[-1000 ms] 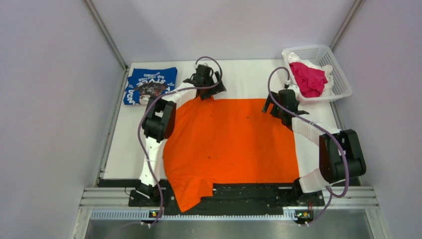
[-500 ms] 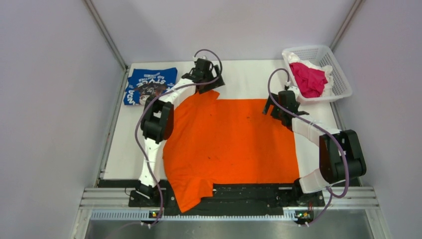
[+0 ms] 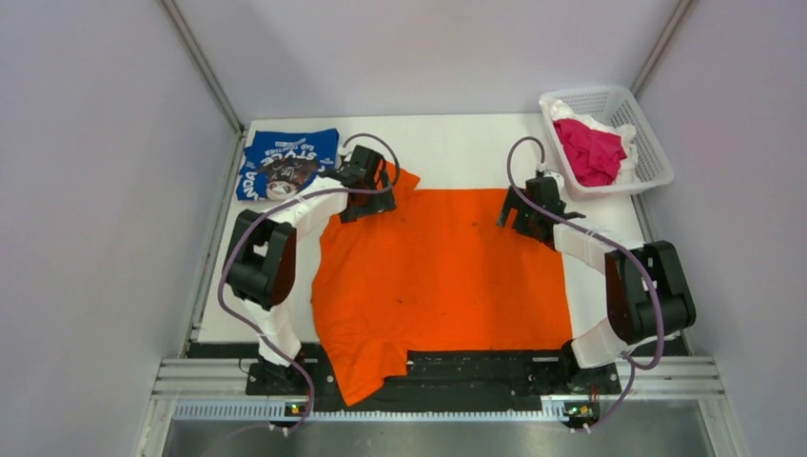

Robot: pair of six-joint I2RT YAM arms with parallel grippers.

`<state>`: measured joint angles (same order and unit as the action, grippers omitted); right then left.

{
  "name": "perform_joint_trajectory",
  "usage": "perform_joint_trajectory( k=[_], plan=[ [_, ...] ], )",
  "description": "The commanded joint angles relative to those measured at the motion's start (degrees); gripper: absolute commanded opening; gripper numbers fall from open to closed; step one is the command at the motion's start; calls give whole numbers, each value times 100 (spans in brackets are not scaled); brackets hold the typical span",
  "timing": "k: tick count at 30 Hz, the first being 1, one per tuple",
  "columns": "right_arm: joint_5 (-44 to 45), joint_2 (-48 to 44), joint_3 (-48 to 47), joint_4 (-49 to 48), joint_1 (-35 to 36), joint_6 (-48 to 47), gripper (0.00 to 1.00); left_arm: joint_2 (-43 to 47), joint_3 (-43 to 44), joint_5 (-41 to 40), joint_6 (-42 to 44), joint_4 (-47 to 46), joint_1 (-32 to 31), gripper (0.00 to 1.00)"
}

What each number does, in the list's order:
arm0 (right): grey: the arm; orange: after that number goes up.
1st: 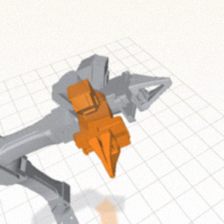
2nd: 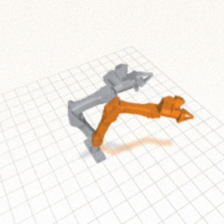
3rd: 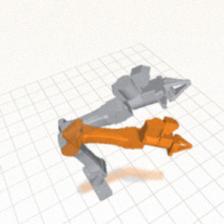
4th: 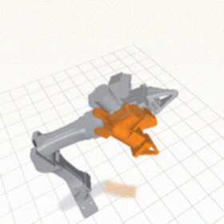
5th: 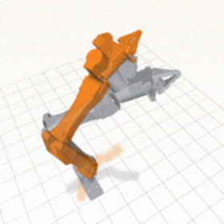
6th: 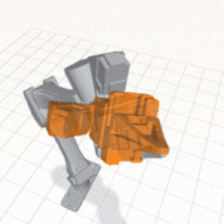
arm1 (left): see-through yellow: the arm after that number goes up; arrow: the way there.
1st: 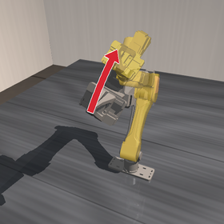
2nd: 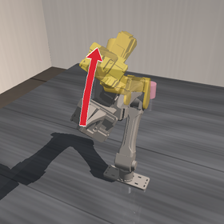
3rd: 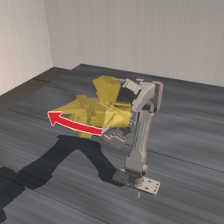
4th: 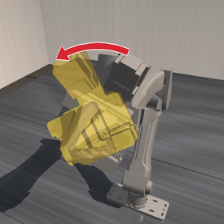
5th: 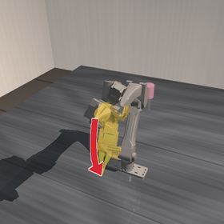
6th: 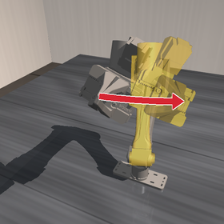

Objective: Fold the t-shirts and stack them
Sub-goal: Flatten out the tshirt

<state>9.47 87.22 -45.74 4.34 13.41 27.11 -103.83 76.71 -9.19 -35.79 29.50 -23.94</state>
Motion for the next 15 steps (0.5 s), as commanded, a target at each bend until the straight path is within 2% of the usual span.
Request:
perform_joint_trajectory(
  k=[1, 5, 10, 15],
  plan=[
    [-85, 375, -250, -10, 74, 11, 99, -645, 473, -390, 58, 416, 25, 99],
    [-75, 752, -462, -65, 70, 26, 99, -1139, 867, -477, 18, 310, 113, 99],
    [82, 1269, -795, 71, 66, 13, 99, -2081, 1855, -412, -84, 1099, 378, 98],
    [119, 1742, -1211, 175, 71, -8, 99, -2618, 2454, -148, -45, 1227, 646, 97]
  ],
)
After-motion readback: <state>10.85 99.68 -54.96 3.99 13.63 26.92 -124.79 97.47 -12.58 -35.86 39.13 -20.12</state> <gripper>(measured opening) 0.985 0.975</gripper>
